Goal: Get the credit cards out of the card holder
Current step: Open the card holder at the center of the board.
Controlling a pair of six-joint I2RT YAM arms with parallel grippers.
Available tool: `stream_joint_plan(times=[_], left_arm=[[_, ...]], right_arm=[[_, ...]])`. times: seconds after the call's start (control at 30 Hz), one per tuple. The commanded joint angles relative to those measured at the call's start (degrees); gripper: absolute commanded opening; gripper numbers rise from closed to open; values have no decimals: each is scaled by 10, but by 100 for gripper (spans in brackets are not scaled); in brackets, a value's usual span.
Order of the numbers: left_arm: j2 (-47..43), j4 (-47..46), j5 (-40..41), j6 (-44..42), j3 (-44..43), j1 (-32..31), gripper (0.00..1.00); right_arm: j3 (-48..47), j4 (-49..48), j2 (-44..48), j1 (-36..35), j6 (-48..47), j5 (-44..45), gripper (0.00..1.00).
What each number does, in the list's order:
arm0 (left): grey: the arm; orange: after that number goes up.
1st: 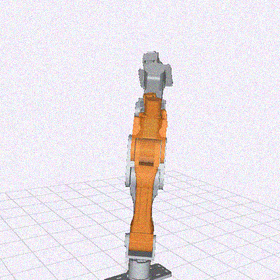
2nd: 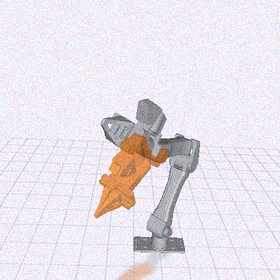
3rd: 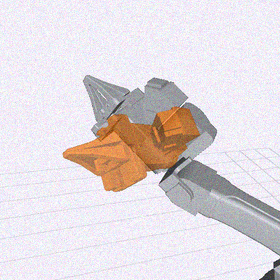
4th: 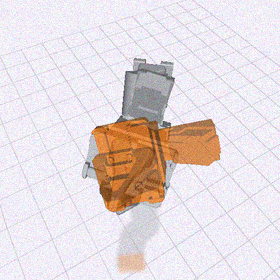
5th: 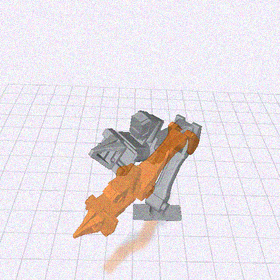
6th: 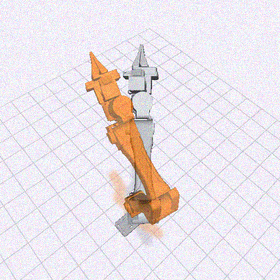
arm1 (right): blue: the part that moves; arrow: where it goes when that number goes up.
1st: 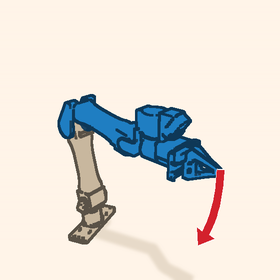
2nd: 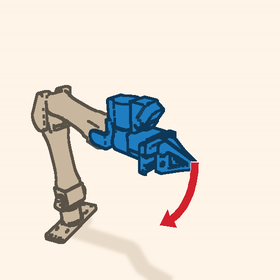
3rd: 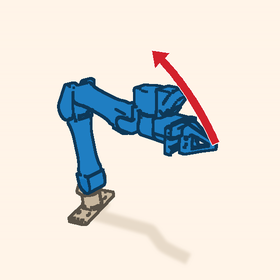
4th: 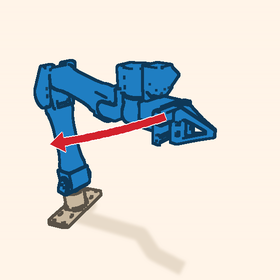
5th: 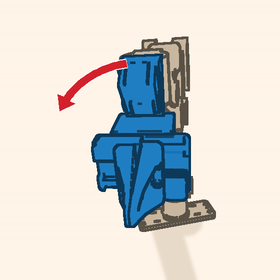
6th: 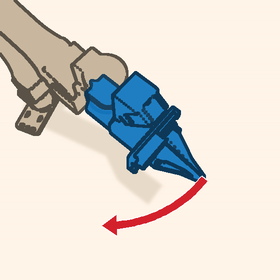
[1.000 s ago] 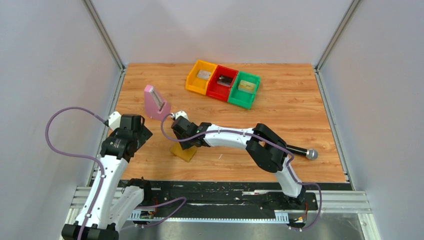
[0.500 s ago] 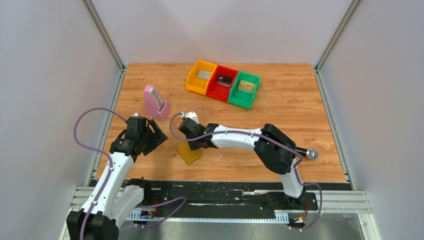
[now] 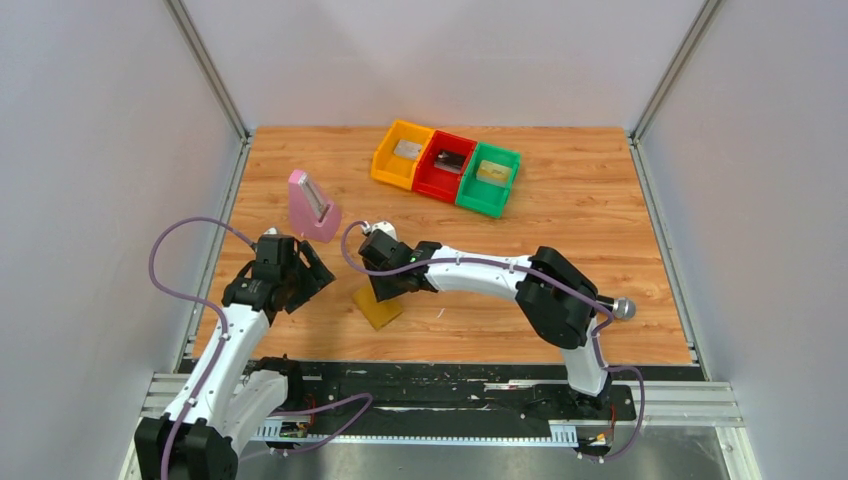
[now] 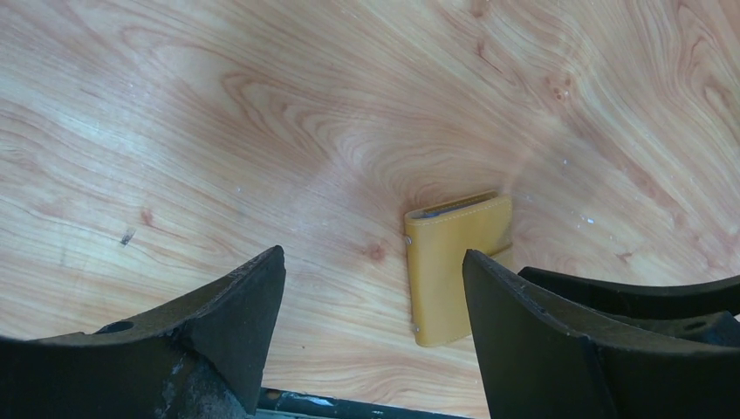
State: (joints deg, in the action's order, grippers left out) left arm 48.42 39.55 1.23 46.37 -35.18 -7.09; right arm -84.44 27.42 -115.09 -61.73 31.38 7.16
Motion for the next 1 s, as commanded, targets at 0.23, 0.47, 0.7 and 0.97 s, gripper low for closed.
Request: stream_joint_plan(times=[0.23, 0.47, 0.7, 0.97], left_arm=[[-16, 1, 13, -5, -25, 2, 83], [-16, -14, -20, 5, -13, 2, 82], [-12, -40, -60, 3, 2, 2, 80], [29, -95, -141, -2, 28, 2, 76]], right_arm=[[-37, 6, -21, -12, 7, 14, 42], [-43, 25, -46, -24, -6, 55, 42], [-32, 47, -52, -29, 5, 104, 27], [11, 23, -8, -29, 28, 118, 0]])
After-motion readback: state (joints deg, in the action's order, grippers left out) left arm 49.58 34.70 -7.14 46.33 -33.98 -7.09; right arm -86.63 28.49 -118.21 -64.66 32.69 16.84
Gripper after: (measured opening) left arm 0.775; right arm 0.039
